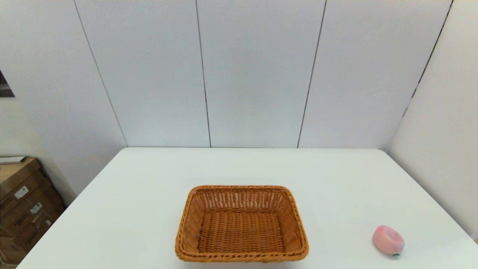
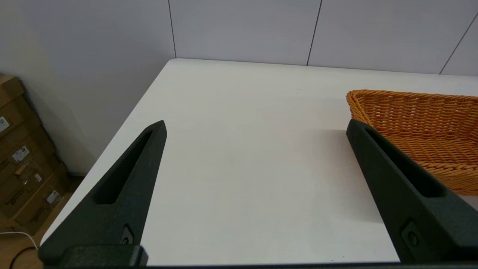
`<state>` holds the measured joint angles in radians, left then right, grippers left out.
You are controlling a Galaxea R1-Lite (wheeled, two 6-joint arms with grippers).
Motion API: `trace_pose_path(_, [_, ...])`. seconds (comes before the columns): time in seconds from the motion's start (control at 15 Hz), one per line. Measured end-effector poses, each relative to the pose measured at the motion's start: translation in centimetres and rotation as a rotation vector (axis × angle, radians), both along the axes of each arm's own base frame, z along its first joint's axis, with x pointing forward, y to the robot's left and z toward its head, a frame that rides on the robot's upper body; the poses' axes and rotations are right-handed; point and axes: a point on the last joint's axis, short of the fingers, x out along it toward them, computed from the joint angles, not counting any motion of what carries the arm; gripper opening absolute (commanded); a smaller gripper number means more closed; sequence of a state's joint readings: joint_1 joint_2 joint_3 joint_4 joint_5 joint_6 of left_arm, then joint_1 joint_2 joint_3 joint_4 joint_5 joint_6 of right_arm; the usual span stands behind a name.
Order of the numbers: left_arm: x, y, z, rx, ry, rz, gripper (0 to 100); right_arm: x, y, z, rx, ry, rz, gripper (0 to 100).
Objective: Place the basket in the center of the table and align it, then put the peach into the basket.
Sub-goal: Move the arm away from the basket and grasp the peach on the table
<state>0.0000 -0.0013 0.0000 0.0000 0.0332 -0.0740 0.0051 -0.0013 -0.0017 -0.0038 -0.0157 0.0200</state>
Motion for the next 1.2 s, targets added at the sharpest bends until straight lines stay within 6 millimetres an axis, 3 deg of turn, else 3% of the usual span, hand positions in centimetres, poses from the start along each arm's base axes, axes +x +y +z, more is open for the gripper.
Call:
trace_pose_path(0.27, [0.0, 0.0, 0.0, 0.001, 0.000, 0.000, 100, 0.0, 0.0, 0.1, -0.009, -0.002, -0.002, 100])
trace_pose_path(0.47, [0.0, 0.0, 0.0, 0.002, 0.000, 0.000, 100, -0.8, 0.0, 2.6, -0.015, -0.026, 0.000, 100])
trace_pose_path(0.67, [0.0, 0.0, 0.0, 0.003, 0.000, 0.001, 100, -0.2, 0.0, 5.7, -0.034, 0.121, 0.001, 100])
trace_pose_path(0.93, [0.0, 0.0, 0.0, 0.004, 0.000, 0.001, 100, 6.0, 0.0, 8.1, -0.055, 0.434, 0.011, 100])
trace_pose_path(1.2, [0.0, 0.0, 0.0, 0.002, 0.000, 0.002, 100, 13.4, 0.1, 6.7, -0.080, 0.790, 0.020, 100])
